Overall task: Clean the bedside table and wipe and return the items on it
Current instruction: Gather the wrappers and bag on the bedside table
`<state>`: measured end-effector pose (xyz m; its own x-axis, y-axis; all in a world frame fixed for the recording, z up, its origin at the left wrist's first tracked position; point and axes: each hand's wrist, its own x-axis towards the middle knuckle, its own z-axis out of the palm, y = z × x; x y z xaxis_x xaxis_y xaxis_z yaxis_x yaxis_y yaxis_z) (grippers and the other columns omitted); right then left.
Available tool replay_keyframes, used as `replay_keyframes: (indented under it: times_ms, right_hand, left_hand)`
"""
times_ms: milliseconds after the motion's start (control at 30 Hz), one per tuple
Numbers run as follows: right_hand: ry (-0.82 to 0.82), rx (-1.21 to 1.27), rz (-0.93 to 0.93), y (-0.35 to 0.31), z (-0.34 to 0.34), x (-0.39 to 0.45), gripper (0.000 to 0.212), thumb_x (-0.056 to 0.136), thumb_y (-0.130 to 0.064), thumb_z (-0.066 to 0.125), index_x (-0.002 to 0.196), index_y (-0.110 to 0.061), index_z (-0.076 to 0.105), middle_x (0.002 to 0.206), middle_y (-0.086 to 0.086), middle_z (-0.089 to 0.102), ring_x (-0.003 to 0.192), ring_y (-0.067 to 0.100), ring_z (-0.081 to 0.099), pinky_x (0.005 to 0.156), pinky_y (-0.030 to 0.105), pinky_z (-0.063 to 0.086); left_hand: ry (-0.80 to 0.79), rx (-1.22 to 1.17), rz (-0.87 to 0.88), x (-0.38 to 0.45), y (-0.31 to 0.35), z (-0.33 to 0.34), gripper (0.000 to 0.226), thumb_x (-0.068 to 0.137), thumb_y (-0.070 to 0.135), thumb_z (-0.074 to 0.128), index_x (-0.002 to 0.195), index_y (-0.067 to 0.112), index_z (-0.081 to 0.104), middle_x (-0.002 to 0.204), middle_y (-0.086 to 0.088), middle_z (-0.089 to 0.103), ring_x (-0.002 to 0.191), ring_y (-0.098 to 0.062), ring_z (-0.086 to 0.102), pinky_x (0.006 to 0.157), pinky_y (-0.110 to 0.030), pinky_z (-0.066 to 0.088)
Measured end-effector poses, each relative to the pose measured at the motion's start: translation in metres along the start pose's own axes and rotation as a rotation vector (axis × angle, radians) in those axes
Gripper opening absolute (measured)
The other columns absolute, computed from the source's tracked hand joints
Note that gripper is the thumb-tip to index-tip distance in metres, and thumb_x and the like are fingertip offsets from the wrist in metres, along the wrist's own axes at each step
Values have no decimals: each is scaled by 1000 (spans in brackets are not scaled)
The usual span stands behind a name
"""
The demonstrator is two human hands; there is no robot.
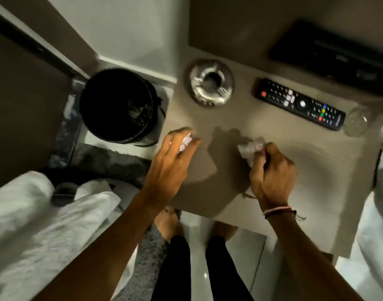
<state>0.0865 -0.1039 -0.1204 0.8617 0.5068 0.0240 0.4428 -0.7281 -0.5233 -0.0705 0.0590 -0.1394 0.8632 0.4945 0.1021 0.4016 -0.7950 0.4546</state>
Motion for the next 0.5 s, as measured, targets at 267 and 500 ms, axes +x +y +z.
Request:
replay_keyframes:
  times_ms: [267,500]
  right_hand:
    - [-12,440,29,-105,28,5,38,109,-25,34,77,-11,50,61,1,46,49,19,48,47,45,44]
    - [-271,1068,144,-188,65,21,12,104,-12,44,114,-12,50,97,16,50,88,33,53,82,49,51]
  left_hand:
    - [94,-158,-442,26,-111,-63,60,94,3,58,149,16,39,141,-12,56,130,-26,53,107,-46,46]
    - [-104,-104,-594,30,-170,-65,87,92,25,68,158,15,11,166,-18,10,150,-37,21,121,-51,26]
